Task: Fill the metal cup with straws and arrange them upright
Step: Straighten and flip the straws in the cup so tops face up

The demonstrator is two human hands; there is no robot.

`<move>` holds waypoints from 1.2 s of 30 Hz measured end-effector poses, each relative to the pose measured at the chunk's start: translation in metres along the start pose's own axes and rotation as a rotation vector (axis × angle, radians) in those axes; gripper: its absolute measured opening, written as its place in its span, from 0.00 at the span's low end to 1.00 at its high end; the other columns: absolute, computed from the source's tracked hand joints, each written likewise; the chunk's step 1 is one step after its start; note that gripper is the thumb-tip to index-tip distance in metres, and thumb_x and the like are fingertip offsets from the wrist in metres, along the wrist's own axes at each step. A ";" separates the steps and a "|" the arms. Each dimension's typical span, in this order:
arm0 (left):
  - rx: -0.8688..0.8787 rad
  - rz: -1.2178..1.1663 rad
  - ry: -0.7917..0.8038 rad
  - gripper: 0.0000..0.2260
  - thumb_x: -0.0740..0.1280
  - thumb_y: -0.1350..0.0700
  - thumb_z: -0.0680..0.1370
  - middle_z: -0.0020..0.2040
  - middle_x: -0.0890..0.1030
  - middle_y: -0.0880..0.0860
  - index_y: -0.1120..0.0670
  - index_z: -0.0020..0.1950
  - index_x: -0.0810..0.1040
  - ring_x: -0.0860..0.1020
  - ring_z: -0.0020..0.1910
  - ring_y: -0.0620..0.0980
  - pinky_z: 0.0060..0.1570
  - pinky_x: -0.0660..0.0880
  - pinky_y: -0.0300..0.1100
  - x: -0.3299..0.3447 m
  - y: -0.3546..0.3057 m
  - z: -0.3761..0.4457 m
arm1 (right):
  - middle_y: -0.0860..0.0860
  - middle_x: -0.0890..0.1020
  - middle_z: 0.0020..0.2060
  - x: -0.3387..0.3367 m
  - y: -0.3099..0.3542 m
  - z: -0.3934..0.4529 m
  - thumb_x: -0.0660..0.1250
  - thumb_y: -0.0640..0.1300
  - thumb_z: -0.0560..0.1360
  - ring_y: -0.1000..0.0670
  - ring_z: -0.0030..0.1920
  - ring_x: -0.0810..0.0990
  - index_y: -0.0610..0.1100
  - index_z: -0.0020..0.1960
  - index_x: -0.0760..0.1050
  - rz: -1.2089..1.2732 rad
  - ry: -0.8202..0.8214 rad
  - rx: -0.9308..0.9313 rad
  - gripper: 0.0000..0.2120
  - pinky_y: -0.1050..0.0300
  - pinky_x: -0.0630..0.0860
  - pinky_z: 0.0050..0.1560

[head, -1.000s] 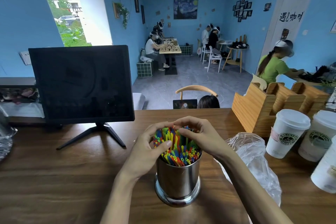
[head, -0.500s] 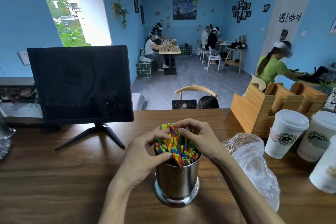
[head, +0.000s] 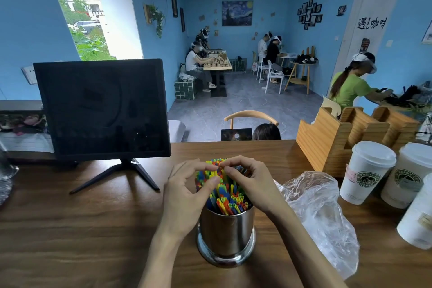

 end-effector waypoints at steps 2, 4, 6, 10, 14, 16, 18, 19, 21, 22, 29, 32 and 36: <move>-0.031 -0.108 0.024 0.09 0.74 0.55 0.76 0.52 0.83 0.44 0.42 0.52 0.83 0.80 0.58 0.45 0.56 0.80 0.44 0.008 0.001 0.007 | 0.58 0.85 0.48 0.001 0.000 0.000 0.71 0.43 0.79 0.57 0.52 0.83 0.52 0.51 0.84 0.010 -0.011 -0.004 0.05 0.61 0.79 0.52; -0.027 -0.161 0.015 0.08 0.72 0.58 0.78 0.51 0.83 0.44 0.45 0.54 0.81 0.82 0.56 0.46 0.54 0.81 0.44 0.019 0.001 0.012 | 0.56 0.86 0.46 0.002 -0.001 0.002 0.72 0.43 0.78 0.55 0.51 0.84 0.52 0.49 0.84 0.025 -0.064 -0.017 0.05 0.56 0.81 0.52; -0.023 -0.165 -0.036 0.09 0.71 0.59 0.80 0.51 0.83 0.43 0.45 0.54 0.80 0.82 0.55 0.45 0.53 0.80 0.43 0.031 0.003 0.013 | 0.54 0.86 0.45 0.004 -0.002 0.003 0.74 0.43 0.76 0.53 0.49 0.85 0.51 0.48 0.85 0.062 -0.120 -0.030 0.03 0.52 0.81 0.52; 0.006 -0.181 -0.107 0.08 0.70 0.60 0.80 0.49 0.83 0.42 0.47 0.54 0.80 0.82 0.53 0.45 0.51 0.79 0.36 0.043 0.008 0.021 | 0.53 0.87 0.44 0.005 -0.004 0.010 0.74 0.41 0.76 0.53 0.47 0.85 0.47 0.47 0.85 0.108 -0.153 -0.072 0.02 0.60 0.80 0.49; 0.012 -0.182 -0.105 0.08 0.70 0.59 0.80 0.49 0.83 0.41 0.45 0.53 0.80 0.82 0.52 0.42 0.50 0.77 0.32 0.048 0.012 0.036 | 0.52 0.87 0.43 0.002 -0.010 0.026 0.74 0.40 0.76 0.53 0.47 0.85 0.45 0.47 0.84 0.123 -0.158 -0.074 0.02 0.62 0.79 0.48; -0.003 -0.190 -0.111 0.09 0.70 0.59 0.80 0.49 0.82 0.40 0.44 0.53 0.79 0.82 0.52 0.42 0.50 0.78 0.32 0.051 0.018 0.043 | 0.53 0.86 0.43 0.002 -0.014 0.033 0.73 0.39 0.76 0.53 0.46 0.85 0.45 0.47 0.84 0.115 -0.158 -0.068 0.02 0.61 0.79 0.48; -0.013 -0.205 -0.122 0.08 0.70 0.59 0.80 0.48 0.82 0.40 0.45 0.53 0.79 0.82 0.51 0.42 0.50 0.78 0.33 0.053 0.023 0.048 | 0.52 0.86 0.43 0.002 -0.018 0.039 0.73 0.39 0.76 0.52 0.46 0.85 0.45 0.47 0.84 0.113 -0.162 -0.066 0.03 0.59 0.80 0.48; -0.018 -0.208 -0.126 0.08 0.70 0.59 0.80 0.48 0.82 0.40 0.46 0.54 0.79 0.82 0.51 0.42 0.50 0.78 0.33 0.054 0.025 0.050 | 0.52 0.86 0.43 0.002 -0.020 0.042 0.73 0.38 0.76 0.52 0.46 0.85 0.46 0.47 0.84 0.107 -0.165 -0.067 0.04 0.58 0.80 0.48; -0.028 -0.207 -0.133 0.08 0.69 0.59 0.81 0.48 0.82 0.41 0.45 0.54 0.79 0.82 0.51 0.43 0.50 0.78 0.34 0.054 0.028 0.053 | 0.53 0.86 0.43 0.003 -0.022 0.046 0.73 0.38 0.76 0.52 0.47 0.85 0.48 0.46 0.84 0.089 -0.168 -0.071 0.05 0.57 0.80 0.49; -0.029 -0.205 -0.137 0.08 0.69 0.58 0.81 0.49 0.82 0.41 0.45 0.54 0.78 0.82 0.51 0.43 0.50 0.78 0.35 0.054 0.030 0.054 | 0.53 0.86 0.42 0.004 -0.023 0.047 0.73 0.38 0.76 0.52 0.46 0.85 0.48 0.46 0.84 0.086 -0.172 -0.074 0.05 0.56 0.80 0.49; -0.013 -0.194 -0.178 0.06 0.70 0.59 0.80 0.47 0.82 0.43 0.48 0.53 0.79 0.82 0.50 0.44 0.50 0.79 0.39 0.054 0.034 0.054 | 0.53 0.86 0.41 0.005 -0.032 0.049 0.74 0.43 0.73 0.49 0.46 0.85 0.49 0.44 0.85 0.068 -0.231 -0.103 0.02 0.40 0.81 0.51; -0.037 -0.184 -0.177 0.06 0.70 0.58 0.80 0.47 0.83 0.43 0.49 0.55 0.80 0.82 0.50 0.44 0.50 0.80 0.40 0.054 0.037 0.054 | 0.53 0.86 0.42 0.006 -0.031 0.048 0.73 0.43 0.75 0.49 0.47 0.85 0.49 0.45 0.84 0.070 -0.211 -0.110 0.02 0.39 0.81 0.52; -0.043 -0.159 -0.164 0.06 0.70 0.58 0.80 0.48 0.83 0.43 0.49 0.55 0.80 0.81 0.51 0.43 0.50 0.78 0.36 0.052 0.034 0.055 | 0.54 0.86 0.42 0.006 -0.030 0.047 0.72 0.45 0.77 0.51 0.47 0.84 0.50 0.46 0.84 0.045 -0.212 -0.101 0.03 0.40 0.80 0.51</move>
Point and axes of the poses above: each hand's wrist, its own z-axis towards the middle knuckle, its own x-axis out of the palm, y = z × x, the point moved 4 cm from there along z, towards the middle knuckle
